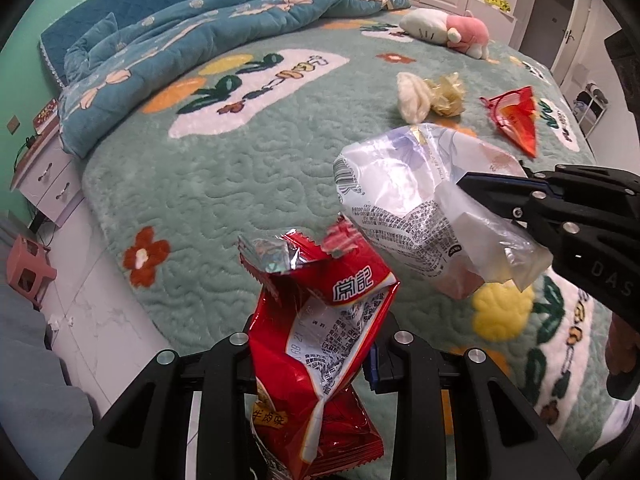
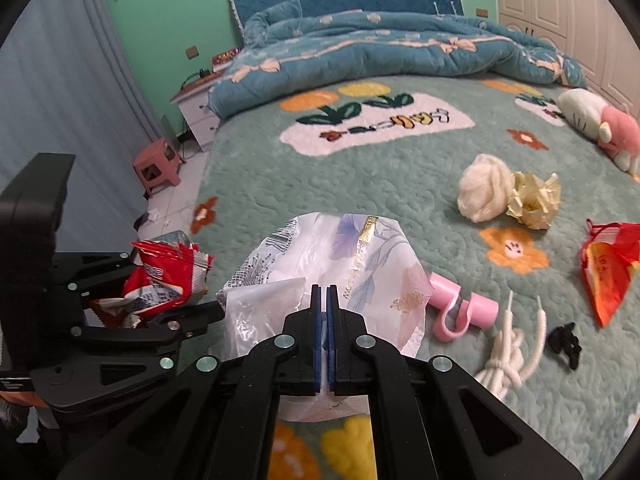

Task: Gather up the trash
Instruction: 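Carry the wrapper and plastic bag toward the orange bucket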

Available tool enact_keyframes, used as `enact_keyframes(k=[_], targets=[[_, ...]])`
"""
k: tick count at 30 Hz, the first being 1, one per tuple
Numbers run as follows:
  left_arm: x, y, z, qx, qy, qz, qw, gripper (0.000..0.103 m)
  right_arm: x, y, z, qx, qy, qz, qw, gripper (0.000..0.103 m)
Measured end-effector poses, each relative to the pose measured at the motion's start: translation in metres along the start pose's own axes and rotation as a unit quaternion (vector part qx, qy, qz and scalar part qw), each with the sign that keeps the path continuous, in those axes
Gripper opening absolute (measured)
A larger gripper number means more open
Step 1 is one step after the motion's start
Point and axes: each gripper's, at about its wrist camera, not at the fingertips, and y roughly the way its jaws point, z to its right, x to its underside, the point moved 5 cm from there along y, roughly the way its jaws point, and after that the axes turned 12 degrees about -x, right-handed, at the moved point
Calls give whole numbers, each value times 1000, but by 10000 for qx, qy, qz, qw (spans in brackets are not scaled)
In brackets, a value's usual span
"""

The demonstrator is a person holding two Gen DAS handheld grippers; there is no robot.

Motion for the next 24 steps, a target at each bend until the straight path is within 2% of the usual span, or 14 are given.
enact_keyframes(k=[12, 24], targets=[[16, -60, 25, 30, 241, 418, 9988, 33, 42, -97, -30, 135, 209, 588, 9980, 3], [25, -114, 97, 406, 945, 868, 9909, 34, 97, -199, -25, 641, 634, 1309, 9873, 3]])
